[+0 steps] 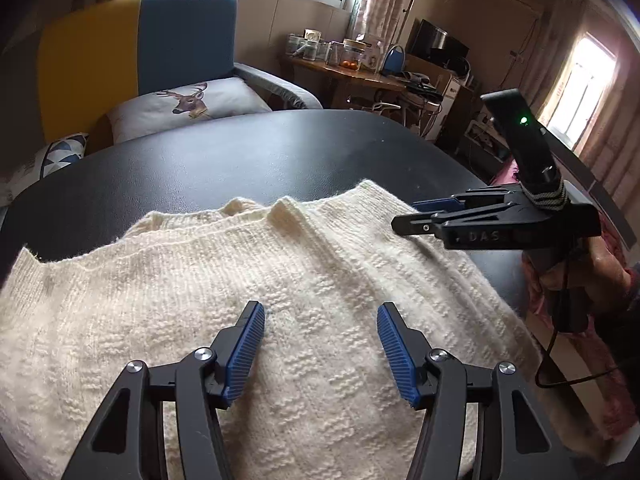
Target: Fold clothes
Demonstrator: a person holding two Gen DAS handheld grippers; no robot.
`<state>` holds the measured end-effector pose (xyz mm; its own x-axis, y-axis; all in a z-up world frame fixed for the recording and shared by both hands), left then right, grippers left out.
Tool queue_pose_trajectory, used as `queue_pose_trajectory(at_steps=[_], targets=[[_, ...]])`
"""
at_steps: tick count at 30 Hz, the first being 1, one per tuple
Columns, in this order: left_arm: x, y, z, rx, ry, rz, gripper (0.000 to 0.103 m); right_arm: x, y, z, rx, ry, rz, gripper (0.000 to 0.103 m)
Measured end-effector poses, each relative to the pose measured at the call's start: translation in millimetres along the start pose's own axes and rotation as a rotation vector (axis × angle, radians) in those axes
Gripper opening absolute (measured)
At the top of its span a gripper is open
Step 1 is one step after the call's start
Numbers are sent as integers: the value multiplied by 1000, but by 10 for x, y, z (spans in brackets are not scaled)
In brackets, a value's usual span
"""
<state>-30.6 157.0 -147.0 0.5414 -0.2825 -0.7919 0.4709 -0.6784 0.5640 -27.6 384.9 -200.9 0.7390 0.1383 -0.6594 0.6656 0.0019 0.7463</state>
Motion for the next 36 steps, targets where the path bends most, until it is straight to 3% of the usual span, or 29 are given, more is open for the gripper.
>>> queue_pose_trajectory(at_steps=[1,7,10,13,16,22,27,33,36], targets=[[7,-16,19,-1,3,0,60,8,-20,39,18,26,-5,15],[105,-93,88,-6,48,15,60,-8,-89,47,147,126,-6,10],[135,-73,77,-16,37,15,60,94,-209,-239,294,136,49,5],[203,-50,107,-18,52,5,60,143,-132,-506,223,-25,13,5],[206,-50,114,-19,76,-2,60,81,16,-527,230,-22,-43,5],[153,-51,61,-18,75,11,66,-231,292,-297,93,-57,-132,8],[105,163,158,-29,148,-12,66,-340,464,476,-121,-41,-153,14],[252,994,698,-117,277,-114,66,-315,475,1489,-445,-50,-97,20],[415,1573,1216,-195,363,-183,66,-286,522,1911,-531,-11,-89,20]])
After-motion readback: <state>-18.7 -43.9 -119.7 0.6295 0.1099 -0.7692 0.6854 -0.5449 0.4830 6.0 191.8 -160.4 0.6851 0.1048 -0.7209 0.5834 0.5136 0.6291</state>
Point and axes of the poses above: each gripper's, at about its wrist camera, not at the fingertips, and y roughly against the way its jaws point, z to its left, x to its underside, the point moved 3 cm from there along -y, roughly the way its jaws point, and after that the axes turned 13 degrees about -z, right-handed, at the moved point
